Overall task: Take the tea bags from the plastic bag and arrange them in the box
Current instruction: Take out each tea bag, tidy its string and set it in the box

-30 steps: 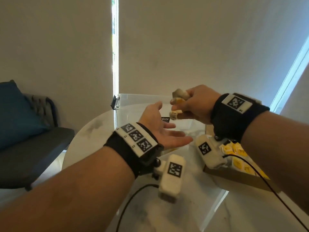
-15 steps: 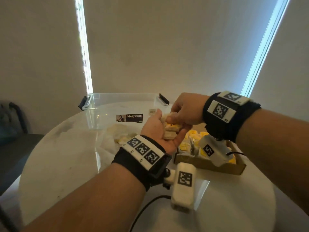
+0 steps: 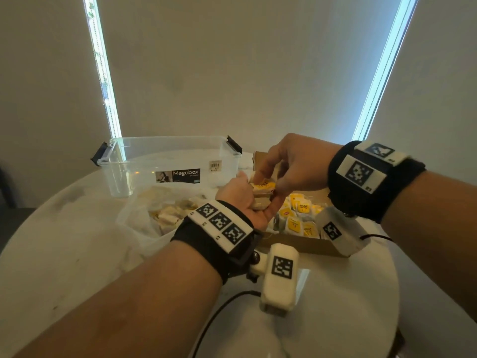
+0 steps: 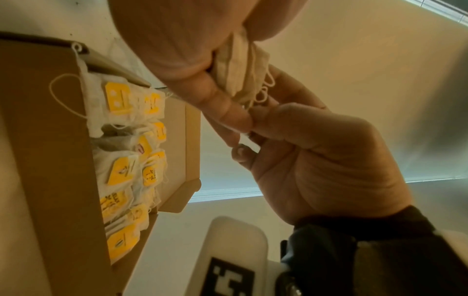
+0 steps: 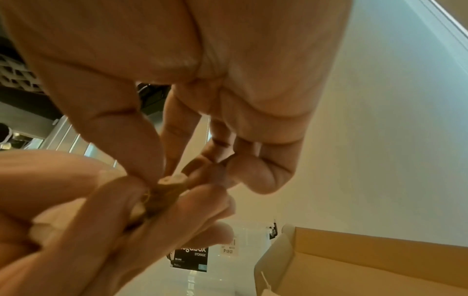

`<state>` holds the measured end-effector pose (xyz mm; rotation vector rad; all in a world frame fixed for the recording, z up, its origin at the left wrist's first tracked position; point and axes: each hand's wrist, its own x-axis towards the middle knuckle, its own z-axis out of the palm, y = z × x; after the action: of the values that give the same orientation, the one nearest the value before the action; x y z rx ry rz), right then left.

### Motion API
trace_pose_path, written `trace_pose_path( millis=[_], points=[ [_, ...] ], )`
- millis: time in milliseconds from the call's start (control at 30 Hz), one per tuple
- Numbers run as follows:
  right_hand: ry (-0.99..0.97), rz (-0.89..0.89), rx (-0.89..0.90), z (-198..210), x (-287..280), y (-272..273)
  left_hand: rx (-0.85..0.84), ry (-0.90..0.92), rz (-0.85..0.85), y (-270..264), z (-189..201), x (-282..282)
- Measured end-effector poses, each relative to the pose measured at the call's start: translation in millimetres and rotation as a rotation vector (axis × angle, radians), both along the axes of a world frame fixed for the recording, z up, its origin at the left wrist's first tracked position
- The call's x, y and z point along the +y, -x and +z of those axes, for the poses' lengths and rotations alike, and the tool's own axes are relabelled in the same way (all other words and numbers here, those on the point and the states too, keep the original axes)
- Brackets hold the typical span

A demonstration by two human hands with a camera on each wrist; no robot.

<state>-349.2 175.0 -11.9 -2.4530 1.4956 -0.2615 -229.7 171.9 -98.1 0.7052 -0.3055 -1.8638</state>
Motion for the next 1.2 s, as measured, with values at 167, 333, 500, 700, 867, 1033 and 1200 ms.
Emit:
trace_pose_path(
  millis=[167,333,500,700,867,1033,1200],
  points=[
    [0.006,0.009,0.102,-3,-2,0,-0.040,-0.034,-0.010,0,-5,-4],
    [0.083,-0.007,0.112,-6,-9,1,-0.012,-0.002,-0.018,-4,-5,-3],
    [0.138,-0.072,-0.060,-7,-14,5,0.028,0.071,-0.029,-7,-1,5],
    [-0.041,-0.112,-0.357,-4,-7,11,0.018,0.098,-0.188,-13,-6,4],
    [-0.098,-0.139,-0.524,-6,-5,14,-0.032,0.196,-0.139,-9,-4,6],
    [-0.060,-0.166,-0.446,-9,-7,22,-0.133,0.242,-0.023,0,-6,5],
    [-0.050,-0.228,-0.348,-7,-8,31,-0.129,0.184,0.004,4,-5,6]
  ],
)
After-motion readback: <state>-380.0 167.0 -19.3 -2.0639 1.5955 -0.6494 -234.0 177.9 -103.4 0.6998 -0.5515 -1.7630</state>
